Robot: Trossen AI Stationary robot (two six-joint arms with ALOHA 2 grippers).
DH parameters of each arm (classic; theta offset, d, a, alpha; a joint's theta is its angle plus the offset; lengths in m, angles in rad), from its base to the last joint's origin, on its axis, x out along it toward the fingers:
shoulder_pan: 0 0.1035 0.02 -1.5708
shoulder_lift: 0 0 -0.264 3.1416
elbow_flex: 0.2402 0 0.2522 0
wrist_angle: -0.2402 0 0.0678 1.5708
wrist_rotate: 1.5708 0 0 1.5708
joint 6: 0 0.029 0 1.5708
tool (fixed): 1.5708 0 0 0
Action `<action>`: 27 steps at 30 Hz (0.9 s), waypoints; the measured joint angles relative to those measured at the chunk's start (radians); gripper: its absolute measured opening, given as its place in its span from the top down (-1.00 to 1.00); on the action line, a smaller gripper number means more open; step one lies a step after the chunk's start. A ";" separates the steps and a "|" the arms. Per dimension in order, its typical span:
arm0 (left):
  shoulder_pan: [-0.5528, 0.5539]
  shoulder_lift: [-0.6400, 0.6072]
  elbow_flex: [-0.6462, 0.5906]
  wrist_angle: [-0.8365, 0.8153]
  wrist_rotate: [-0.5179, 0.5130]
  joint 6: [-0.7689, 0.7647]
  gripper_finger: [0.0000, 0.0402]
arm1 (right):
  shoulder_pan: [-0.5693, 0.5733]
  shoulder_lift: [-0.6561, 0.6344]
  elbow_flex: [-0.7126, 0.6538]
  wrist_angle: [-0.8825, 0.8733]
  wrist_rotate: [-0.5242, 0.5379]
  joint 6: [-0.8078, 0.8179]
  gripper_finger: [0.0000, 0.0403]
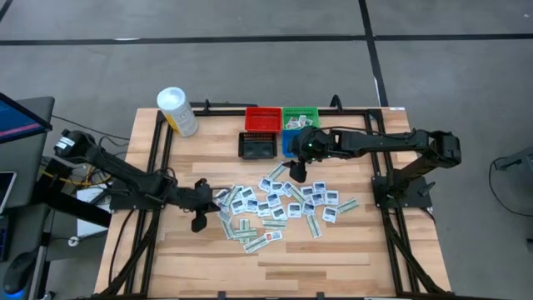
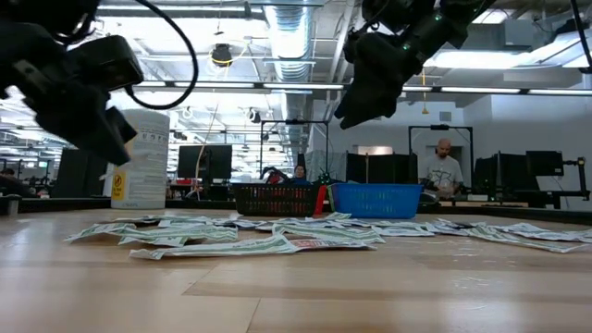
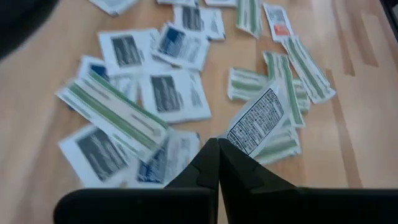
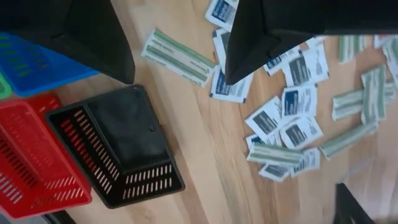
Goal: Pick & Place First Aid Supplies
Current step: Put the ointment pack into the green basket
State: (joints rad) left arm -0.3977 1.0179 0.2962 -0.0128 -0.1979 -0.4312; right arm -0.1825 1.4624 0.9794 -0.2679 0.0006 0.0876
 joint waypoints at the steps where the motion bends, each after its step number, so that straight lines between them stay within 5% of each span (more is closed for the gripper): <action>1: 0.017 -0.007 0.000 0.000 0.005 0.020 0.98 | 0.000 -0.001 0.000 0.006 0.000 0.008 -0.21; 18: 0.368 -0.110 0.000 0.010 0.067 0.166 0.98 | 0.005 -0.001 0.000 0.076 0.000 0.071 -0.21; 27: 0.455 -0.115 0.001 0.168 0.098 0.166 0.98 | 0.012 -0.001 0.000 0.174 0.000 0.071 -0.21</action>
State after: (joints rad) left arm 0.0570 0.9033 0.2970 0.1547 -0.0996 -0.2657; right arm -0.1703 1.4616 0.9798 -0.0942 0.0006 0.1587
